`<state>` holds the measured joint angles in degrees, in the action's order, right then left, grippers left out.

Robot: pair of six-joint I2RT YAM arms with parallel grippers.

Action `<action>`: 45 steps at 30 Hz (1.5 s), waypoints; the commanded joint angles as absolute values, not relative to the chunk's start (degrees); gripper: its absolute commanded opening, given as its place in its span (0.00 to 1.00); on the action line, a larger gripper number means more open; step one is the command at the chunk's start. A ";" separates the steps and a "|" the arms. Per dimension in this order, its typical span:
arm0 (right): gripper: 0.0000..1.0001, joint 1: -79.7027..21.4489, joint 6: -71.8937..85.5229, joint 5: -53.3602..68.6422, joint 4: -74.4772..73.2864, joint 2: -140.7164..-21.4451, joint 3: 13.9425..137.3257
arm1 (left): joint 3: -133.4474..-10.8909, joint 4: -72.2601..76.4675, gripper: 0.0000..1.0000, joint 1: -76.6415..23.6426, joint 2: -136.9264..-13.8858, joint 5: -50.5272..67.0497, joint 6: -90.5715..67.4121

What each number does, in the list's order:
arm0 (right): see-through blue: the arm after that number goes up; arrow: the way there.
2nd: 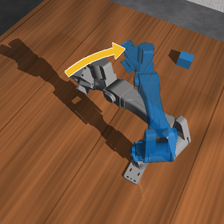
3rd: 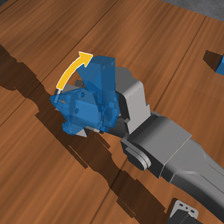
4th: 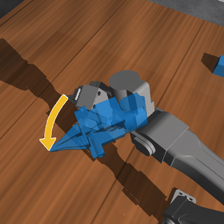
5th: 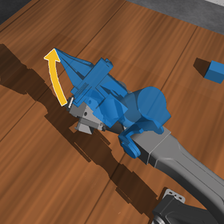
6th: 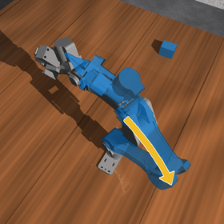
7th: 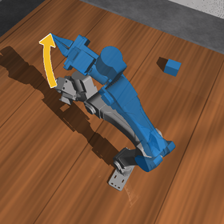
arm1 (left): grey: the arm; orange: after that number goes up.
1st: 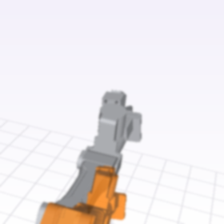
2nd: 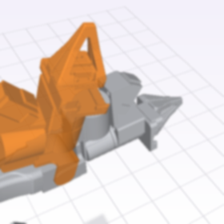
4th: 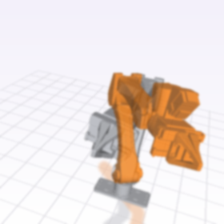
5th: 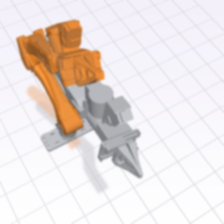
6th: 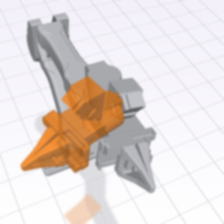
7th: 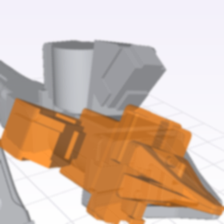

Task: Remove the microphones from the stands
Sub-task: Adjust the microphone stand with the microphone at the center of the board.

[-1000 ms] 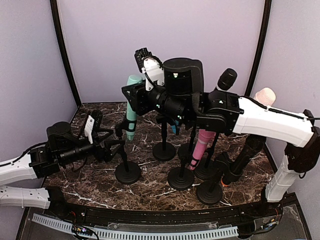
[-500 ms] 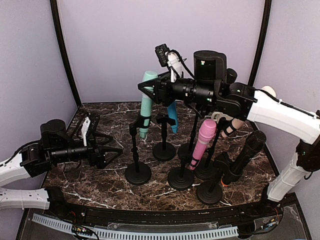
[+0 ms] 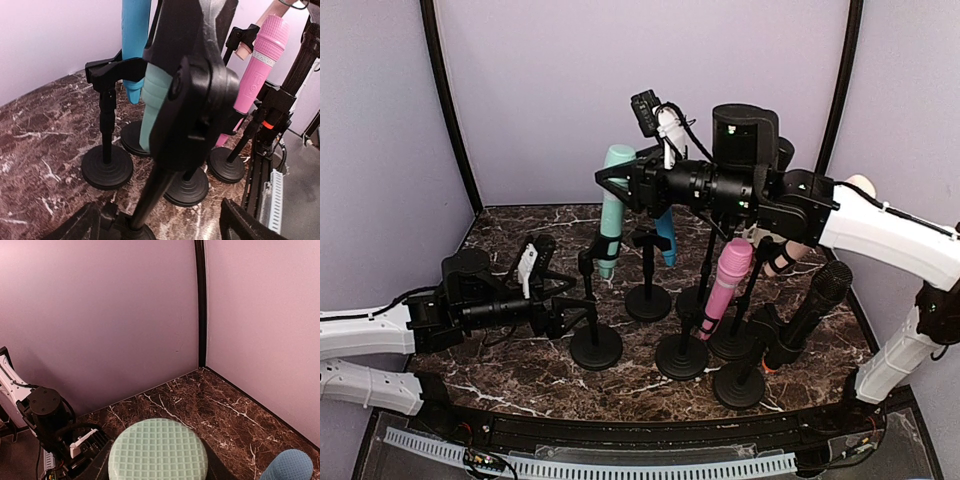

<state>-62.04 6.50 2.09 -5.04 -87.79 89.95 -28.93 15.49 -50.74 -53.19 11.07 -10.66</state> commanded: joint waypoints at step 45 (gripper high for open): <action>0.99 -65.99 5.47 -11.47 -5.96 -86.62 96.74 | -39.18 17.71 0.00 -56.34 -56.65 -29.06 -11.38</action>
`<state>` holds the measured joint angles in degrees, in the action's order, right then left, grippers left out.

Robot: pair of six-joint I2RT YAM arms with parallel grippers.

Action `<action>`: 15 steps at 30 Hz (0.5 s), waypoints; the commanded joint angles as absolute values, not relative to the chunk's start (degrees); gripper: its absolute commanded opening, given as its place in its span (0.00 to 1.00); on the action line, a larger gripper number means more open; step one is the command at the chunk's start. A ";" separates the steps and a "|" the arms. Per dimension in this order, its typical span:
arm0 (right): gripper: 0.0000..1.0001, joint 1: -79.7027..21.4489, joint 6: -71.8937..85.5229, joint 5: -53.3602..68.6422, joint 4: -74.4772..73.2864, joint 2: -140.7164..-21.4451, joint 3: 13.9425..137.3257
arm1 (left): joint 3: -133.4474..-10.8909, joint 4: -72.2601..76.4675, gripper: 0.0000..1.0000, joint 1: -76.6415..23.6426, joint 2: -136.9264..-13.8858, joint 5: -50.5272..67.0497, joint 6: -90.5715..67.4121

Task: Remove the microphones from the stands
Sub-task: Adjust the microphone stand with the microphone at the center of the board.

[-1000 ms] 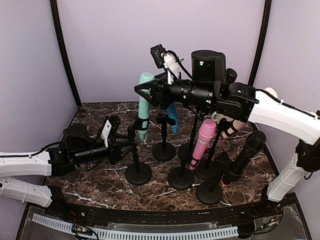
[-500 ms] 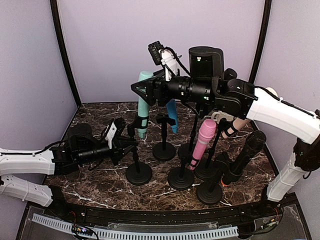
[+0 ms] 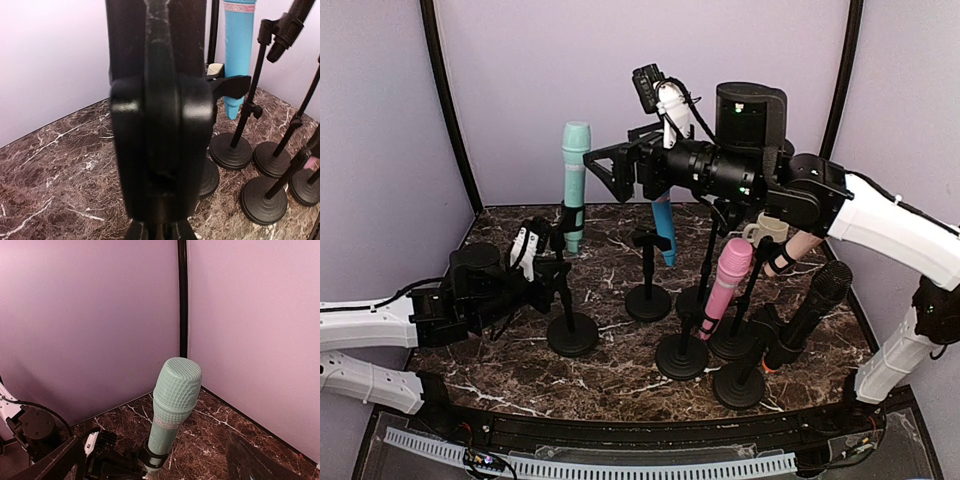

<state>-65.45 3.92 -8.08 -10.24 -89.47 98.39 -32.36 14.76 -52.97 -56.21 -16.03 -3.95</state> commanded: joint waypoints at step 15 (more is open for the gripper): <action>0.99 -66.88 8.20 -11.47 -2.11 -83.43 90.15 | -51.54 13.44 0.00 -67.70 -72.35 -55.90 -25.74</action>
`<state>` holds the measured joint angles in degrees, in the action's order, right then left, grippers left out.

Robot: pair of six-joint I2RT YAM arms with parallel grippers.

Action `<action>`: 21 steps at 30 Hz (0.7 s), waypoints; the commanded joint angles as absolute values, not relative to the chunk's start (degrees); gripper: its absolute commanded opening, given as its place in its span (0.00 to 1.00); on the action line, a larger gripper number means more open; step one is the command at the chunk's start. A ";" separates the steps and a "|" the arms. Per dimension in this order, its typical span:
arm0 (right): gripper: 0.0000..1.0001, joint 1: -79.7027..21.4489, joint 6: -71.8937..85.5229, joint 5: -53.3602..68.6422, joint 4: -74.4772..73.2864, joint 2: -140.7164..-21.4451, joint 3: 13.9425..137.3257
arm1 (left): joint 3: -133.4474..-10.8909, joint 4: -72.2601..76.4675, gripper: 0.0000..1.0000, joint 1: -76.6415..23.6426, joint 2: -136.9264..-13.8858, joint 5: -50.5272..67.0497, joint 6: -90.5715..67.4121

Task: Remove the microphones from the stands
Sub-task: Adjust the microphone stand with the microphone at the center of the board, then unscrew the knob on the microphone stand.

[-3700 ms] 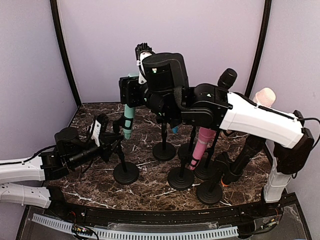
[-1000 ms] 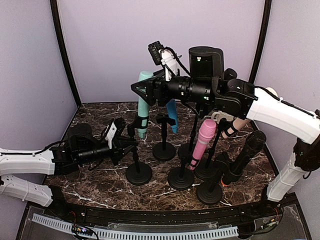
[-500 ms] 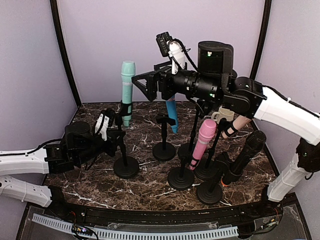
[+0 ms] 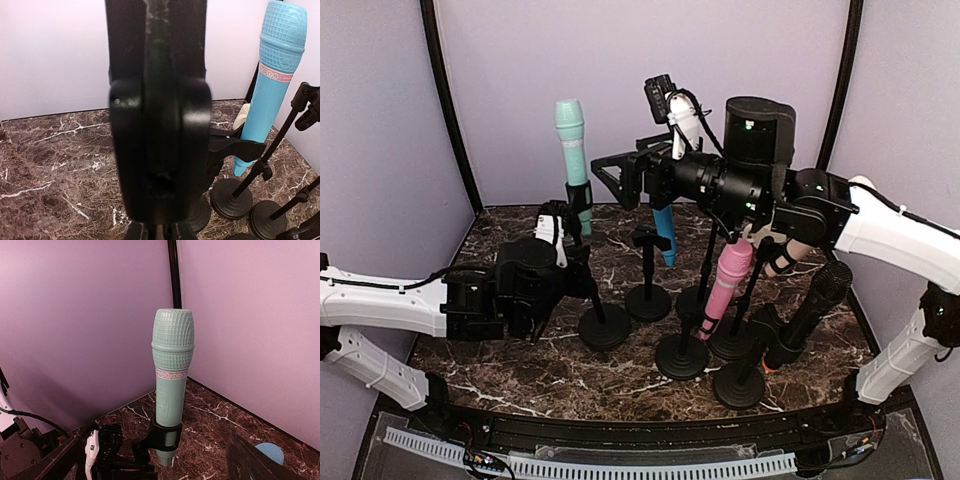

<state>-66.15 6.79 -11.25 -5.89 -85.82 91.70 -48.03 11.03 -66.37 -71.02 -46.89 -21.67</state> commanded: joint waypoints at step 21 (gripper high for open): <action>0.99 -67.43 8.91 -13.44 -1.80 -81.29 86.92 | -45.46 14.84 0.35 -70.93 -77.23 -49.37 -26.70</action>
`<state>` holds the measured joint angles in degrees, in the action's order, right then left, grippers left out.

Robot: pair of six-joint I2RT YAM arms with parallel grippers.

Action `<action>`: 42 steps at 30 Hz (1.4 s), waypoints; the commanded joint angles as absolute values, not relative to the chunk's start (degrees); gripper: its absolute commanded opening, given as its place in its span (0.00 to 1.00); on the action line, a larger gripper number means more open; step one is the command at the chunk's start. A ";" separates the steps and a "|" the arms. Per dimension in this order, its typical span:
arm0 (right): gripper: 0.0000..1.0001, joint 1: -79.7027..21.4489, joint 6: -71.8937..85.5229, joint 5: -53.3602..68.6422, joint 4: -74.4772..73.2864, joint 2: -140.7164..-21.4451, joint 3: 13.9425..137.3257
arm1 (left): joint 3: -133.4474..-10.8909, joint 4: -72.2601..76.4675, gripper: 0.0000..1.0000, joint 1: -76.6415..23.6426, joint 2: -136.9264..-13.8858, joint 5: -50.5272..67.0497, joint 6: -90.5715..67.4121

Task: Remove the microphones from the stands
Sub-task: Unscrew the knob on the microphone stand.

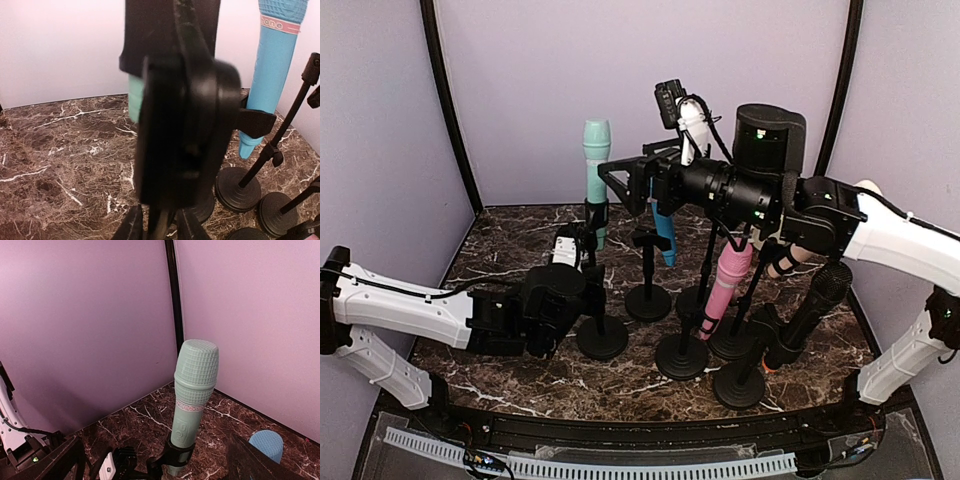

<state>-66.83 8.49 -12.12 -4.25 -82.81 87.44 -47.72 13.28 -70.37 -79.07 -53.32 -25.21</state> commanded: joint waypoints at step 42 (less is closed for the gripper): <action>0.98 -67.58 8.81 -11.61 -6.17 -79.81 90.97 | -36.97 2.21 0.62 -43.08 -54.90 7.42 -38.86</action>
